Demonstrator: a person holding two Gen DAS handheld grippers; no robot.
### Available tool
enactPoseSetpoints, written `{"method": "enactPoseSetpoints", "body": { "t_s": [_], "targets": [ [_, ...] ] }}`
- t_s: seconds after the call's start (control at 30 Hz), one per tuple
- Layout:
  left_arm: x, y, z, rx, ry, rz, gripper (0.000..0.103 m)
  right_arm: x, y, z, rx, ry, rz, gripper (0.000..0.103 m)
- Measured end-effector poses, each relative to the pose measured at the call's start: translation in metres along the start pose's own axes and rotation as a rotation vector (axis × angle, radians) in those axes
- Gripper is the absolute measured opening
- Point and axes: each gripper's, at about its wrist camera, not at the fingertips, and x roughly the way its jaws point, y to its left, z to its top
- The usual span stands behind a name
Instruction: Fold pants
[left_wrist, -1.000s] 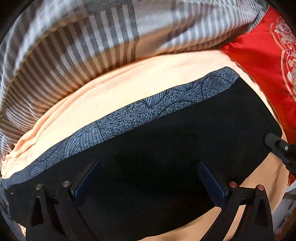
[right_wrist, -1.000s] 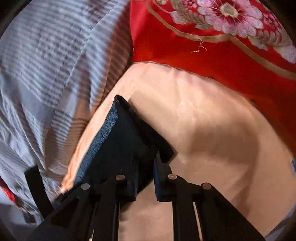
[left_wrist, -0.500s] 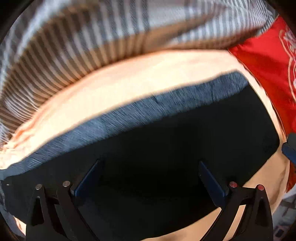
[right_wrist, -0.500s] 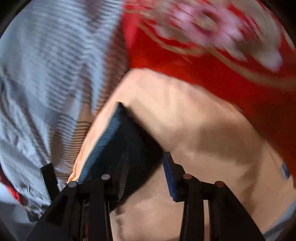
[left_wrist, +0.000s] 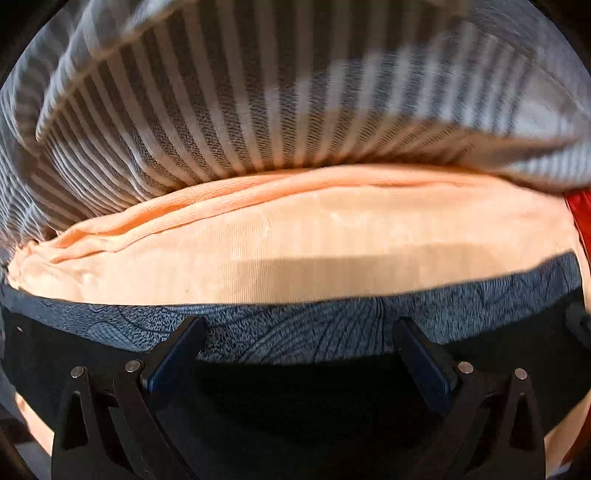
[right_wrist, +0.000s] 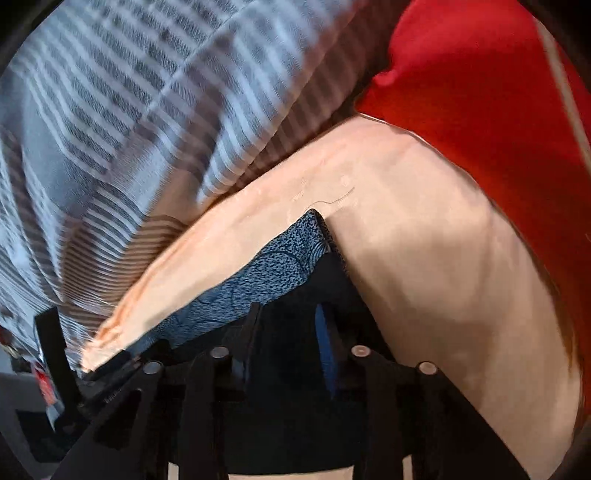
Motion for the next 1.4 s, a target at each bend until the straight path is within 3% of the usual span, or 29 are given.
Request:
{"method": "enactPoseSetpoints", "body": {
  "t_s": [0.03,0.2,0.3,0.43,0.57,0.63,0.67,0.8,0.93,1.0,1.17,1.4],
  "targets": [
    [0.003,0.001,0.002,-0.017,-0.001,-0.002,0.103,0.001,0.002,0.000,-0.023,-0.002,-0.016,0.019],
    [0.011,0.005,0.022,-0.053,-0.003,0.047,0.103,0.001,0.000,0.000,-0.035,0.000,-0.006,0.015],
    [0.001,0.018,0.025,-0.053,-0.008,0.060,0.103,0.000,0.001,0.001,-0.023,0.004,-0.003,0.015],
    [-0.019,0.026,0.009,0.031,-0.024,0.069,0.103,-0.010,0.003,-0.004,-0.015,0.005,0.005,0.021],
    [-0.028,0.033,-0.014,0.081,-0.018,0.053,0.103,-0.024,0.006,-0.029,-0.013,0.004,0.006,0.027],
    [-0.026,0.030,-0.029,0.094,-0.021,0.087,0.103,-0.028,0.009,-0.044,-0.012,0.014,0.006,0.028],
    [-0.018,0.030,-0.027,0.088,-0.010,0.107,0.103,-0.029,0.011,-0.051,-0.011,0.022,0.005,0.028],
    [0.000,0.062,-0.017,-0.023,0.000,0.062,0.103,-0.036,0.016,-0.079,-0.008,0.038,0.011,0.028],
    [-0.012,0.057,-0.017,-0.005,0.001,0.074,0.103,-0.038,0.008,-0.102,0.054,0.057,0.067,0.046],
    [-0.025,0.048,-0.025,0.021,0.006,0.039,0.103,-0.036,0.000,-0.107,0.103,0.064,0.113,0.051],
    [-0.040,0.021,-0.035,0.015,0.023,-0.060,0.103,-0.023,-0.018,-0.116,0.238,0.033,0.210,0.051],
    [-0.032,-0.016,-0.040,0.091,0.001,-0.046,0.103,-0.018,-0.045,-0.112,0.383,-0.041,0.317,0.051]
  ]
}}
